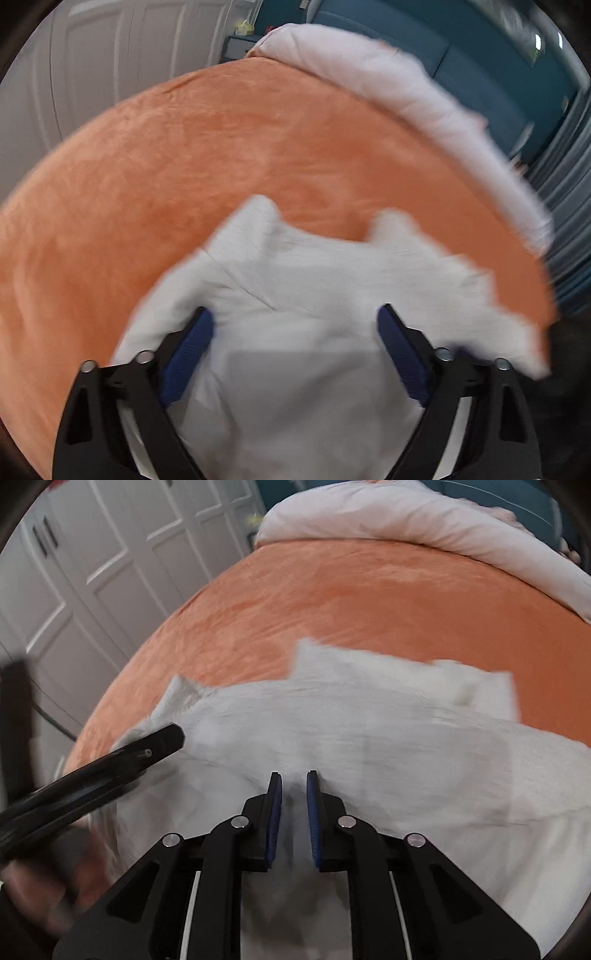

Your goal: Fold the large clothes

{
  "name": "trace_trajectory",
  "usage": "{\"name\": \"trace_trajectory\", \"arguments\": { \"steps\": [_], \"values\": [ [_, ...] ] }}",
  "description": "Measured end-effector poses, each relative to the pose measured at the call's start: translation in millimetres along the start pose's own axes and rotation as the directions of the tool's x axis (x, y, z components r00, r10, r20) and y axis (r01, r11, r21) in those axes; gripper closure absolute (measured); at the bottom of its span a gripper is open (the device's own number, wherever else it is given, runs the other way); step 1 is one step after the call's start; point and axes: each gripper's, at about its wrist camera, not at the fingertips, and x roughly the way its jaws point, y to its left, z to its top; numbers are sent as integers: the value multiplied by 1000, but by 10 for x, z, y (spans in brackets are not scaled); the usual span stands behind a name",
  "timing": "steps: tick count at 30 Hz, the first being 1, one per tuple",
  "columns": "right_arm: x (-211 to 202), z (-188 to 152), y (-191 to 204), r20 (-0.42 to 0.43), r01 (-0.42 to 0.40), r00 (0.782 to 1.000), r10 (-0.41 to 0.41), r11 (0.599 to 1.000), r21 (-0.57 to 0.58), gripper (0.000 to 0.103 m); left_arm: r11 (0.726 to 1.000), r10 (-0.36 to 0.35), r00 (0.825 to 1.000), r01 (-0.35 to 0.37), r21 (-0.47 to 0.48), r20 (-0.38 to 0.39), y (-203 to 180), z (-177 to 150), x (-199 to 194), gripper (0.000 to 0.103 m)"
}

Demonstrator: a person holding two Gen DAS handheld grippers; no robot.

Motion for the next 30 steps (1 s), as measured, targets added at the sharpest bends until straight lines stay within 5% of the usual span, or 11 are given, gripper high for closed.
{"name": "trace_trajectory", "arguments": {
  "steps": [2,4,6,8,9,11,16,18,22,27,30],
  "values": [
    [-212,-142,-566,18,153,988,-154,987,44,89,998,15,999,-16,67,28,36,-79,32,18],
    [-407,-369,-1252,22,110,993,-116,978,180,103,994,3,999,-8,108,45,38,-161,4,18],
    [-657,-641,-1941,4,204,976,-217,920,335,103,992,18,998,-25,126,59,22,-197,-19,17],
    [-894,-802,-2322,13,211,970,-243,864,457,103,993,33,997,-40,114,66,32,-181,-77,17],
    [-991,-794,-2315,13,242,960,-281,849,469,103,994,43,996,-50,102,72,52,-195,-151,18],
    [-1104,-652,-2003,48,269,950,-309,884,383,100,997,30,995,-37,66,94,124,-237,-377,17],
    [-874,-265,-689,71,74,994,-81,992,102,100,997,19,999,-15,-78,47,627,-653,-875,10],
    [-582,-182,-223,26,39,999,-40,999,5,100,978,35,998,-43,-204,-43,990,-896,-870,11],
    [159,-291,237,-108,79,990,-87,994,-71,101,913,-100,992,61,-403,-76,1416,-1250,-826,11],
    [331,-354,213,-83,92,992,-95,995,-44,103,944,-161,985,134,-301,-65,1098,-1270,-666,5],
    [387,-353,86,-86,43,995,-42,999,3,103,978,-60,997,50,-202,-44,840,-1244,-564,5]
  ]
}}
